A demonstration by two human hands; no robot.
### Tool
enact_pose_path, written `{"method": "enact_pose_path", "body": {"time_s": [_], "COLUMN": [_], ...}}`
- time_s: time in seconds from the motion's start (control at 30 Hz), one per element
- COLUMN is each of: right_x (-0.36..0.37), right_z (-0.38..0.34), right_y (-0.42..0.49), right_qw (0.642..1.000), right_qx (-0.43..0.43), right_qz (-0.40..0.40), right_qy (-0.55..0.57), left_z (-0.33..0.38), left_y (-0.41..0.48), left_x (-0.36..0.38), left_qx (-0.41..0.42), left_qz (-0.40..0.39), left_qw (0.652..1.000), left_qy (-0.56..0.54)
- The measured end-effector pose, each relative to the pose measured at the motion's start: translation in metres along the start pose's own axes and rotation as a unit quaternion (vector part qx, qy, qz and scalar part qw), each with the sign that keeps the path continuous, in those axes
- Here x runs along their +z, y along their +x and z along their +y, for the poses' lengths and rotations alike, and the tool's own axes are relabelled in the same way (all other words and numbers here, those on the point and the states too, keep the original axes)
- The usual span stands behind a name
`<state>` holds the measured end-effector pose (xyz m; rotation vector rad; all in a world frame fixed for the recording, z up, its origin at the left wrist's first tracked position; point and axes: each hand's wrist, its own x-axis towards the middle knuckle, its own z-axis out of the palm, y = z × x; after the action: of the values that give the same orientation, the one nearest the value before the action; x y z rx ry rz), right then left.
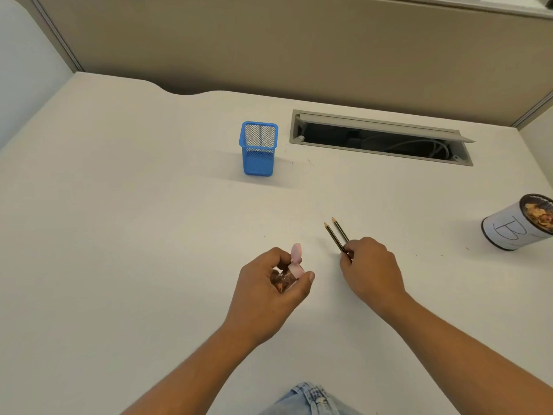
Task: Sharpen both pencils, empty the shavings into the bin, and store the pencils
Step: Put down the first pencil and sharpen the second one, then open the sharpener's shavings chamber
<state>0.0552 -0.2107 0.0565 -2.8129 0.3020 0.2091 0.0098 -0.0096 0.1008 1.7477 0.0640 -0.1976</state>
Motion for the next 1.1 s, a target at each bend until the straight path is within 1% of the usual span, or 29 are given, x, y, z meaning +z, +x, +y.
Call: {"method": "enact_pose_path", "body": {"time_s": [0.1, 0.37, 0.9, 1.0, 1.1], "right_x": [0.004, 0.008, 0.015, 0.010, -0.003], "right_z": [-0.001, -0.003, 0.007, 0.009, 0.009], "right_y": [0.008, 0.017, 0.027, 0.023, 0.016], "right_qw": [1.000, 0.999, 0.999, 0.999, 0.992], "right_qx": [-0.012, -0.031, -0.038, -0.020, 0.008], "right_qz": [-0.010, 0.014, 0.013, 0.026, 0.045], "right_qy": [-0.022, -0.005, 0.003, 0.042, 0.114], "left_z": [-0.005, -0.014, -0.017, -0.017, -0.016], "left_y": [0.000, 0.002, 0.006, 0.005, 0.004], "left_x": [0.002, 0.005, 0.008, 0.008, 0.008], "left_qx": [-0.005, -0.009, -0.018, -0.021, -0.026], "left_qz": [-0.010, -0.009, -0.011, -0.011, -0.011], "left_qw": [1.000, 0.999, 1.000, 1.000, 1.000], "left_qy": [0.014, 0.038, 0.008, 0.003, 0.013]}}
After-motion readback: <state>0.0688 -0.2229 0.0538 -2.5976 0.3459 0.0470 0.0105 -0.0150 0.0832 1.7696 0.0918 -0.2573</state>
